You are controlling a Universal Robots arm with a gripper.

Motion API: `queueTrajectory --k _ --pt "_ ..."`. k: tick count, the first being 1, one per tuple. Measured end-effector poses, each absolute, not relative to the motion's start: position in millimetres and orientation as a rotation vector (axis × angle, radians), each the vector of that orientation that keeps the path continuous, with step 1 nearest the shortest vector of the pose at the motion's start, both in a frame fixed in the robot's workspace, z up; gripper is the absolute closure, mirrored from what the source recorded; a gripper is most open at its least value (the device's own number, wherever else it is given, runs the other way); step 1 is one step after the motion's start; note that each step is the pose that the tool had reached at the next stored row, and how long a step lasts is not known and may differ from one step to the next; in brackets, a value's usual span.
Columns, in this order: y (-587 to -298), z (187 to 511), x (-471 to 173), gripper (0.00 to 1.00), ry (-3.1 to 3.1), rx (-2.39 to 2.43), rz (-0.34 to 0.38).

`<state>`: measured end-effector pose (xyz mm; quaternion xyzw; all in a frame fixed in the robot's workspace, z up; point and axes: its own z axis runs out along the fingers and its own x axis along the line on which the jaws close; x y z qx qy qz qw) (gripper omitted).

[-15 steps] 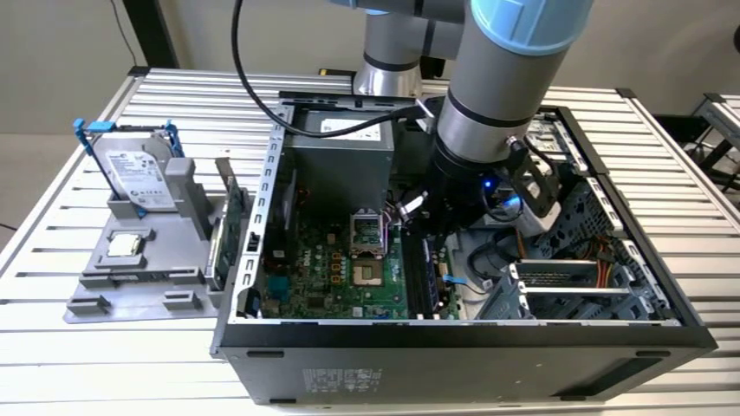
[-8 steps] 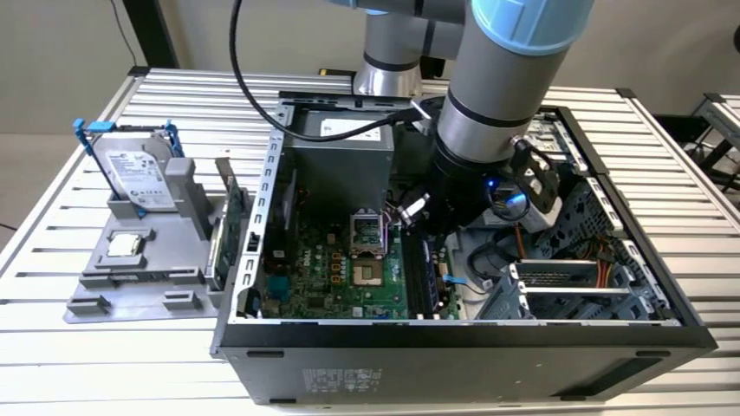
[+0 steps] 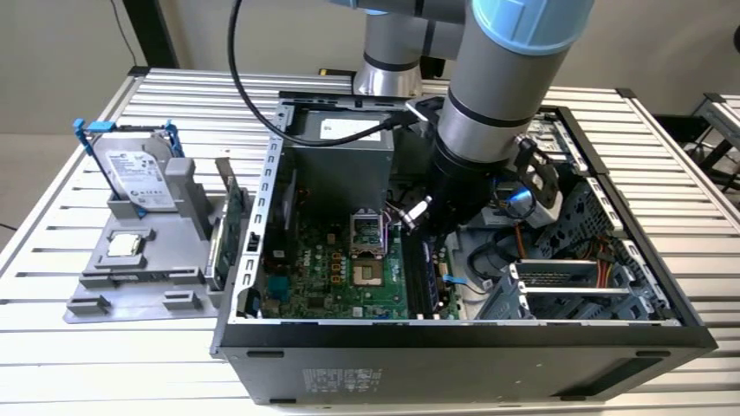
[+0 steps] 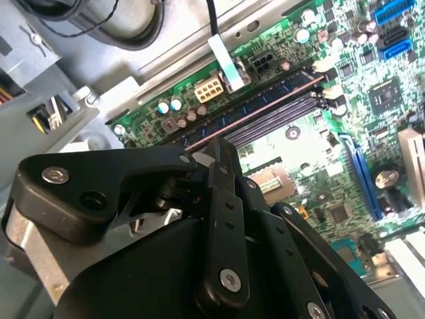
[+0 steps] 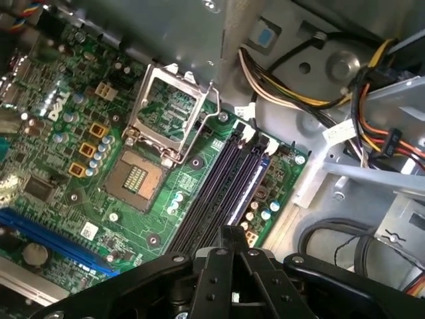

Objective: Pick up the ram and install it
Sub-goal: 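Press down the ram until it locks into place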

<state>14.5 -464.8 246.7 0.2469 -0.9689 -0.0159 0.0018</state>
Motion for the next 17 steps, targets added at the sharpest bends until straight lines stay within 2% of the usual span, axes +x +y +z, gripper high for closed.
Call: queueTrajectory --k 17 --pt "-464.8 246.7 14.5 1.0 -2.945 1.072 -0.048"
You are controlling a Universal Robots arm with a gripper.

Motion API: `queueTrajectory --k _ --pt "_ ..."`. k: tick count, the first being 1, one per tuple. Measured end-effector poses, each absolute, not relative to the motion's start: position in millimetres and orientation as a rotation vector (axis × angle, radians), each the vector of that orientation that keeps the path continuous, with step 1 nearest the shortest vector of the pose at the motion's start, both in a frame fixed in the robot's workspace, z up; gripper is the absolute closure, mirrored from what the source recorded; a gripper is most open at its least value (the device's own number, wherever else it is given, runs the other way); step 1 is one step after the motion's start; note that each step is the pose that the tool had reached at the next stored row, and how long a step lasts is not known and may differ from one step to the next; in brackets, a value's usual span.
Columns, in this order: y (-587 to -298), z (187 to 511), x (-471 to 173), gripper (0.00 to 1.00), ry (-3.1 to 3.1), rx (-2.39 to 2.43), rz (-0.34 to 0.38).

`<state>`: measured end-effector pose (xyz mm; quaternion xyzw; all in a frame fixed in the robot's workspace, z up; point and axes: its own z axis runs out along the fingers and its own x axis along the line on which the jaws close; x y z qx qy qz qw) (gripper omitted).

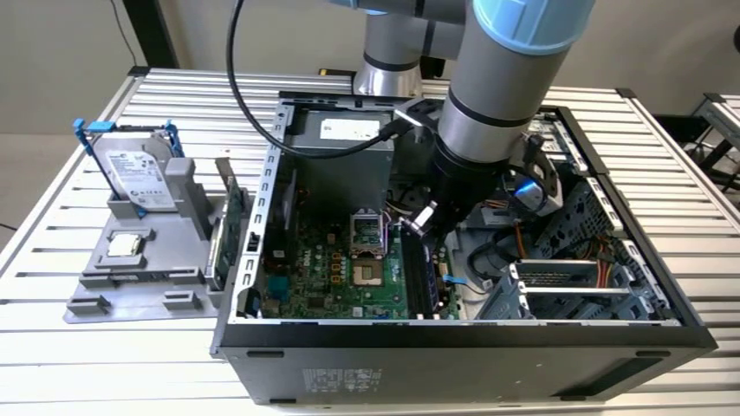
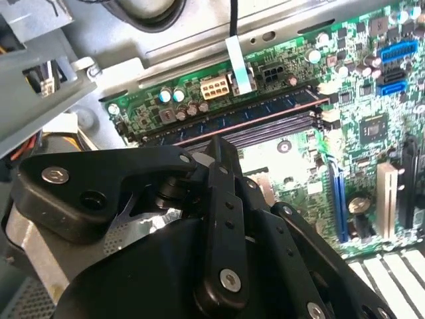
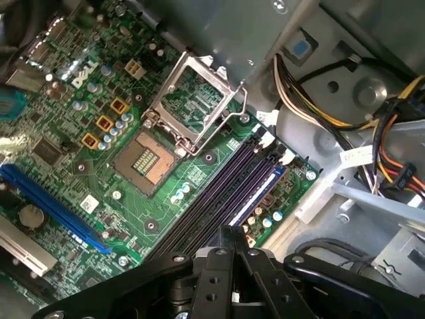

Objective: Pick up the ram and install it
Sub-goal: 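Press down the ram until it locks into place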

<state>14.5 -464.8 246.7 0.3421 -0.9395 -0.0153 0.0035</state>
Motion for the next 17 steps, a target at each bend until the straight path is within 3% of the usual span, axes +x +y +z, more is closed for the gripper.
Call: queueTrajectory --k 17 --pt "-464.8 246.7 14.5 1.0 -2.827 1.347 -0.046"
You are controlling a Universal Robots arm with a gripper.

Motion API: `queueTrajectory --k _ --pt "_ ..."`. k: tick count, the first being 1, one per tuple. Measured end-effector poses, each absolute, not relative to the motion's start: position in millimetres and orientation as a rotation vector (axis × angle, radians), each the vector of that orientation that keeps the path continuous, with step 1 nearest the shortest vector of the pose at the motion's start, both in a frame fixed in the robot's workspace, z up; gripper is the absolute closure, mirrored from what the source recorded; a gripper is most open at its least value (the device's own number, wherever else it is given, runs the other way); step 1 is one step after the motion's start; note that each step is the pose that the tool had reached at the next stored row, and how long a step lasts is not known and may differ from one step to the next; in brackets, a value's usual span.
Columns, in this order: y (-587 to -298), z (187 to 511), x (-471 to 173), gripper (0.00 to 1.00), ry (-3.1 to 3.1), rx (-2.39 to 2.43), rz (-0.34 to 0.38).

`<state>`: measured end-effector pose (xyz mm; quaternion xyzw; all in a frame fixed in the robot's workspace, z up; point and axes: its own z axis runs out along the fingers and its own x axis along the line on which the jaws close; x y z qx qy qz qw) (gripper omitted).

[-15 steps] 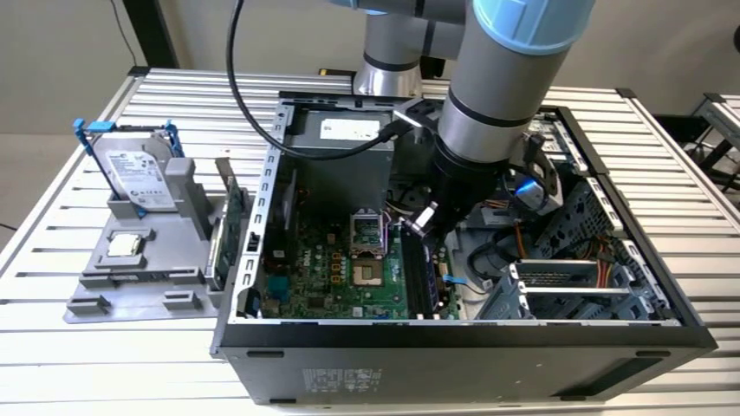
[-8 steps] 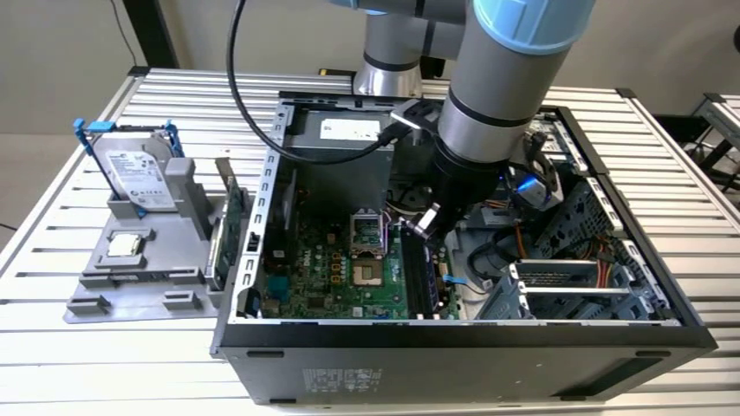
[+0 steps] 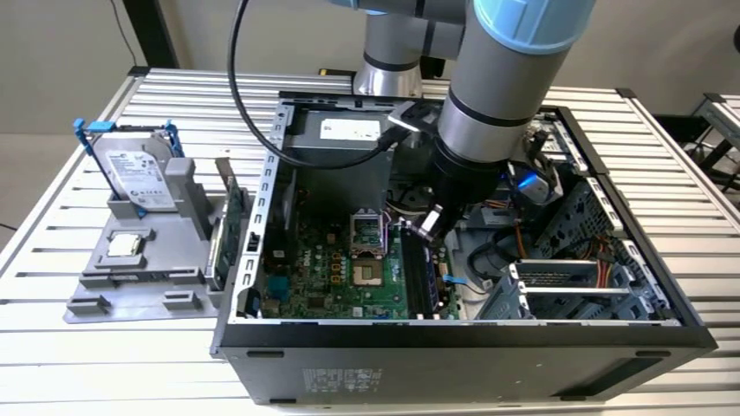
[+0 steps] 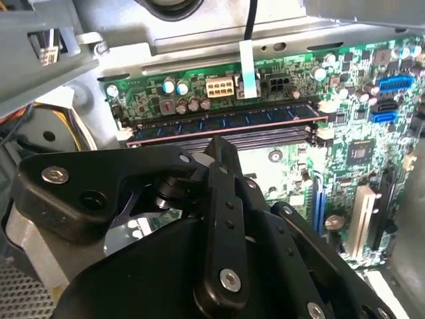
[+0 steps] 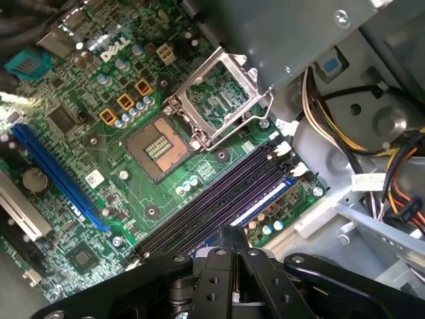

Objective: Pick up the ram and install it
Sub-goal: 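Press down the ram until it locks into place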

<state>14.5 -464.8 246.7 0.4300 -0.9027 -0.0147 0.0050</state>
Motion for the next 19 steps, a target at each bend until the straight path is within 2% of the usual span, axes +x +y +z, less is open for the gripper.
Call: queueTrajectory --k 19 --pt "-464.8 246.7 14.5 1.0 -2.708 1.568 -0.045"
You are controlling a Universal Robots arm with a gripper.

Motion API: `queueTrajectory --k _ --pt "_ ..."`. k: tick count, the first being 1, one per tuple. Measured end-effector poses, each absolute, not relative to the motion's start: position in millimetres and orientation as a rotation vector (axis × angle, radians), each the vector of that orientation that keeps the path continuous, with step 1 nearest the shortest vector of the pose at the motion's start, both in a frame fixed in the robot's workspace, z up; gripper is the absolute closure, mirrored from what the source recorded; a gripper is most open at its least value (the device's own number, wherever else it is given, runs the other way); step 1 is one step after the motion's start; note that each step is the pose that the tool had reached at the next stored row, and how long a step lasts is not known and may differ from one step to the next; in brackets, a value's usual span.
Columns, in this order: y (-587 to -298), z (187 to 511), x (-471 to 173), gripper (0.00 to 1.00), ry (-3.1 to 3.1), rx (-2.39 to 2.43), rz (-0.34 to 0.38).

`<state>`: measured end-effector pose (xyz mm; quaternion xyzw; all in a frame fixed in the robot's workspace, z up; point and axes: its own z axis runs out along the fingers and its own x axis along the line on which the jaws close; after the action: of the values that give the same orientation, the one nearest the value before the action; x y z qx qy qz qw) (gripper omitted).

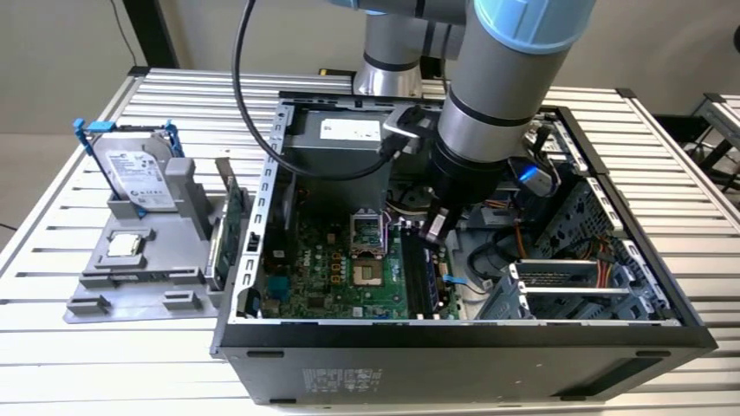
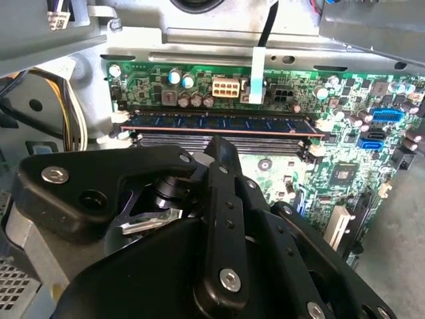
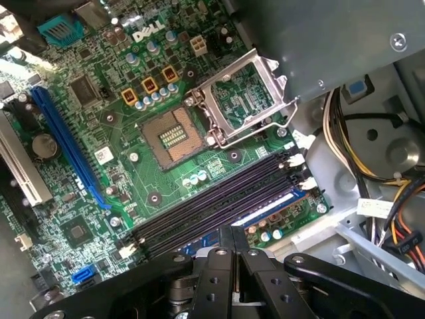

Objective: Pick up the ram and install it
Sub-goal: 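Press down the ram until it locks into place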

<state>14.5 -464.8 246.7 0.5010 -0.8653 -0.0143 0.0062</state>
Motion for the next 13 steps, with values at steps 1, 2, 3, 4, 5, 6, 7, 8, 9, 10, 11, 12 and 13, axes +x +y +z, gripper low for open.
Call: queueTrajectory --k 1,2,3,4,5,6,7,8,9,10,11,12,13 --pt "-464.9 246.7 14.5 1.0 -2.705 1.572 -0.045" --pt "-464.9 246.7 14.5 1.0 -2.702 1.577 -0.045" --pt "-464.8 246.7 14.5 1.0 -2.699 1.582 -0.045" --pt "-464.9 246.7 14.5 1.0 -2.696 1.587 -0.045" --pt "-464.8 246.7 14.5 1.0 -2.693 1.593 -0.044" --pt "-464.8 246.7 14.5 1.0 -2.688 1.6 -0.044" --pt "-464.8 246.8 14.5 1.0 -2.684 1.608 -0.044" --pt "-464.8 246.8 14.6 1.0 -2.677 1.618 -0.044" --pt "-464.8 246.8 14.6 1.0 -2.671 1.628 -0.044" --pt "-464.8 246.7 14.6 1.0 -2.664 1.64 -0.044" --pt "-464.8 246.7 14.6 1.0 -2.657 1.65 -0.044" --pt "-464.8 246.7 14.5 1.0 -2.65 1.661 -0.044" --pt "-464.8 246.7 14.5 1.0 -2.643 1.673 -0.044"
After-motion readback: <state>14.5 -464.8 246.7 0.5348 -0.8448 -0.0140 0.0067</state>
